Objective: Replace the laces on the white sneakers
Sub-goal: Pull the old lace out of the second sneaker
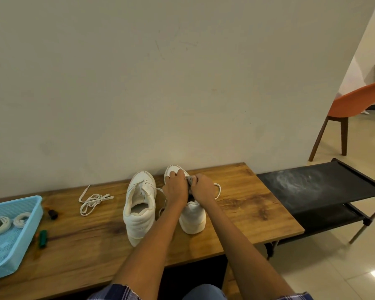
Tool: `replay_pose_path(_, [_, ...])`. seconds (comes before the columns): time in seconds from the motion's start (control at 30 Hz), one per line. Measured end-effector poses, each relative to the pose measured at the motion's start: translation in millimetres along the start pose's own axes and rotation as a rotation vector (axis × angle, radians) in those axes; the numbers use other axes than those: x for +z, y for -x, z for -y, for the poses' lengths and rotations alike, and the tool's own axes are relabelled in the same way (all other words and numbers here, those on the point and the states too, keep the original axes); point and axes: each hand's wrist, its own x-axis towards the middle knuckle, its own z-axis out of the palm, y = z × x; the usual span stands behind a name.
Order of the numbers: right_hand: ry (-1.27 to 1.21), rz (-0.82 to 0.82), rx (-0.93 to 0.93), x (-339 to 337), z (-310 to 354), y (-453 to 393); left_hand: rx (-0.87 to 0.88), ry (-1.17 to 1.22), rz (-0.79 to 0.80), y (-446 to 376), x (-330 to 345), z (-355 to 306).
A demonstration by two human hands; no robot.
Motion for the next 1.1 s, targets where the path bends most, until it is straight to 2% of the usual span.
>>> replay_pose_path(0.07, [0.01, 0.003, -0.004, -1, 0, 2, -0.133, 0.183, -0.068, 2, 1, 3])
replay_pose_path(0.17, [0.007, 0.006, -0.008, 0, 0, 3, -0.508, 0.564, -0.146, 5, -2, 8])
replay_pose_path(0.23, [0.006, 0.017, -0.001, 1, 2, 4, -0.606, 0.664, -0.137, 6, -2, 10])
replay_pose_path(0.33, [0.03, 0.002, 0.002, 0, 2, 4, -0.508, 0.582, -0.151, 8, -6, 7])
replay_pose_path(0.43, [0.059, -0.025, -0.006, -1, 1, 5, -0.218, 0.424, -0.177, 8, -5, 5])
replay_pose_path(0.53, [0.05, -0.051, -0.012, -2, 1, 7, -0.042, 0.166, -0.074, 8, -1, 8])
replay_pose_path(0.7, [0.04, -0.073, -0.024, -3, 1, 9, -0.022, 0.046, -0.054, 6, 1, 8])
replay_pose_path(0.8, [0.033, -0.068, -0.016, -3, 1, 9, -0.051, 0.165, -0.089, 7, 1, 8])
replay_pose_path(0.9, [0.015, -0.053, 0.003, -2, 2, 8, -0.185, 0.468, -0.165, 5, 2, 10])
replay_pose_path(1.03, [0.01, -0.052, 0.02, -2, 2, 8, -0.731, 1.023, -0.334, -2, -23, 6])
replay_pose_path(1.1, [0.021, -0.055, 0.018, -2, 1, 9, -0.832, 1.043, -0.287, -7, -34, 8])
